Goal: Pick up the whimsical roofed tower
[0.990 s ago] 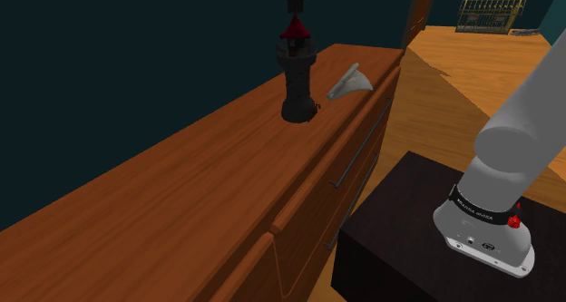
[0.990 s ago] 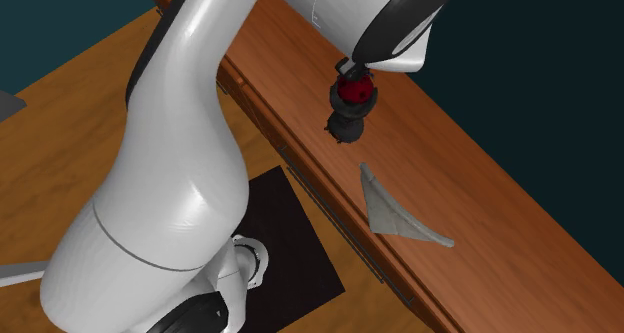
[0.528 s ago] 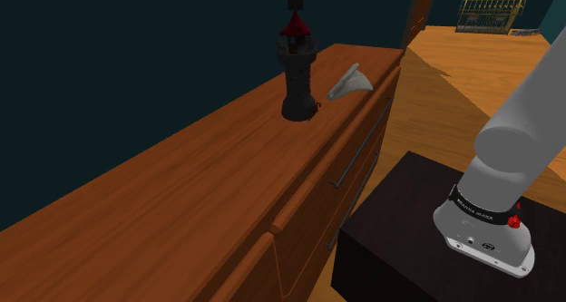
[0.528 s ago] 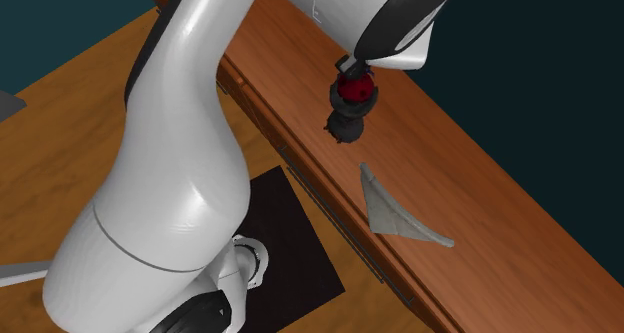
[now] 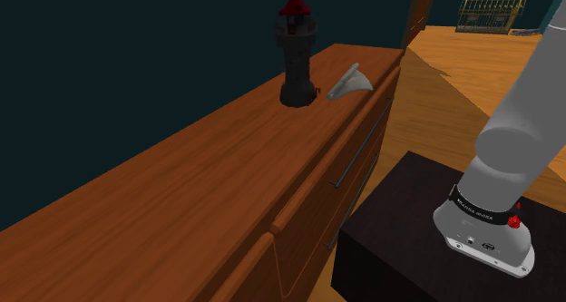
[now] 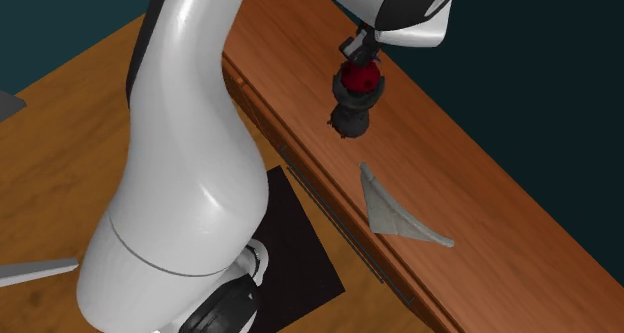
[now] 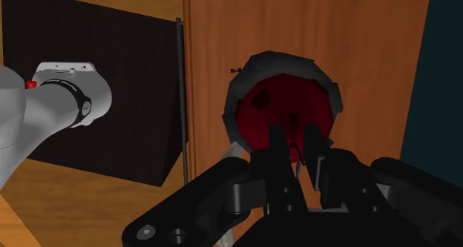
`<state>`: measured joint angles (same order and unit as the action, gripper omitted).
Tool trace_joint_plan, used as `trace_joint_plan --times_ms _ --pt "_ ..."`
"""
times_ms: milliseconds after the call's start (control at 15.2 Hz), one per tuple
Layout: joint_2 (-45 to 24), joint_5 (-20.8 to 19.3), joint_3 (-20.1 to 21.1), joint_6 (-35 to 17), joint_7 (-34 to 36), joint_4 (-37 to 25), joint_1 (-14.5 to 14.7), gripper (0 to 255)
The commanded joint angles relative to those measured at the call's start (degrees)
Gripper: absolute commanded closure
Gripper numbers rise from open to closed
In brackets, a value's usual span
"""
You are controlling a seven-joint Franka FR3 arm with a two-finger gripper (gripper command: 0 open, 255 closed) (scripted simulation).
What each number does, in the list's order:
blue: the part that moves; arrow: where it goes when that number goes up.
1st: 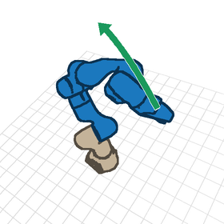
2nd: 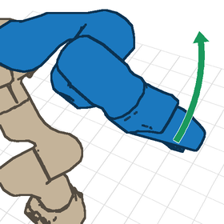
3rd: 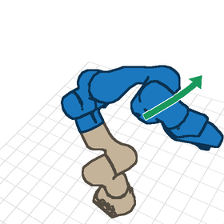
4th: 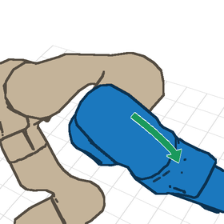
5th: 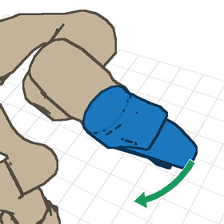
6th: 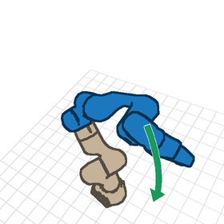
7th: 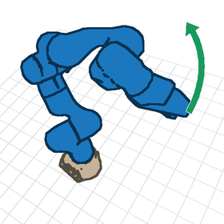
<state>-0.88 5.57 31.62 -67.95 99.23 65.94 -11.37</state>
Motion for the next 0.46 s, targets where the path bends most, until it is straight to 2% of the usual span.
trace_joint_plan --times_ms 0,264,396 --pt "-1.93 -1.09 0.67 2.32 1.16 -4.10 0.75 255" --pt "-7.56 -4.66 2.24 8.03 3.73 -14.79 3.49 255" --pt "-7.83 -4.83 2.22 8.30 3.84 -15.29 3.72 255"
